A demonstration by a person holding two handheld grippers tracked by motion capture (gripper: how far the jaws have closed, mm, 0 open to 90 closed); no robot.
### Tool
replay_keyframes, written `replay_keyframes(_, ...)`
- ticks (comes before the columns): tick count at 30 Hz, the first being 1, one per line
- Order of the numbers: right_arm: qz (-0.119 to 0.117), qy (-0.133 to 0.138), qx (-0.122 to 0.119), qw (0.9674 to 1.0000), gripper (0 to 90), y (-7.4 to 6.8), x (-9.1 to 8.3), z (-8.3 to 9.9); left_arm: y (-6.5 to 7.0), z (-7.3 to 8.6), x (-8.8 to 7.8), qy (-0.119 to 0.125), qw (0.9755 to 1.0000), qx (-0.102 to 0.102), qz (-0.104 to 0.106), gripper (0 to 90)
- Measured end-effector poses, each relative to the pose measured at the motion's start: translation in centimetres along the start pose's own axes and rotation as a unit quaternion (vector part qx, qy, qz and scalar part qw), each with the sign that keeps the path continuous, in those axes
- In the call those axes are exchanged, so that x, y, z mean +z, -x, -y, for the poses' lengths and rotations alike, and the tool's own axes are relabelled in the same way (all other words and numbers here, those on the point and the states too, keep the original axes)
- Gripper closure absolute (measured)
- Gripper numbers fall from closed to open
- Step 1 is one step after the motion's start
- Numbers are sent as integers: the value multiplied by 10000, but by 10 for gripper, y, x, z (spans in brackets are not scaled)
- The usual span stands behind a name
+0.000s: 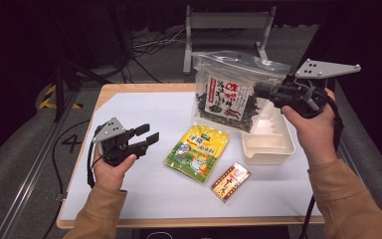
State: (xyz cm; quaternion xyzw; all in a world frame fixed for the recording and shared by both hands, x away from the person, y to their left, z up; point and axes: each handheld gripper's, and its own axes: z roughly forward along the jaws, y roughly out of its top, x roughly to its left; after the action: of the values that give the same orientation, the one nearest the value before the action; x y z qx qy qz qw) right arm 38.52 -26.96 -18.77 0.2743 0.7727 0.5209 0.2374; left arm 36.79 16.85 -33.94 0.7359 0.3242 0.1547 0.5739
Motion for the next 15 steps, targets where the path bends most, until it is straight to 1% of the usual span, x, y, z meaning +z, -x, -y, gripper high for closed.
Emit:
replay_keyframes(8, 186, -63, 88, 9998, 837, 21, -3, -8, -3, 3, 2, -102, 9999, -72, -20, 496)
replay_keyframes(10, 195, -75, 105, 9997, 837, 23, -3, -9, -4, 3, 2, -129, 9999, -73, -19, 496)
replay_keyframes(12, 250, -112, 135, 9995, 837, 28, -4, -10, -5, 3, 3, -175, 9998, -118, 4, 496)
replay_keyframes(15, 385, -214, 119, 9990, 837, 35, -3, -10, -5, 3, 3, -229, 9997, -118, 23, 492)
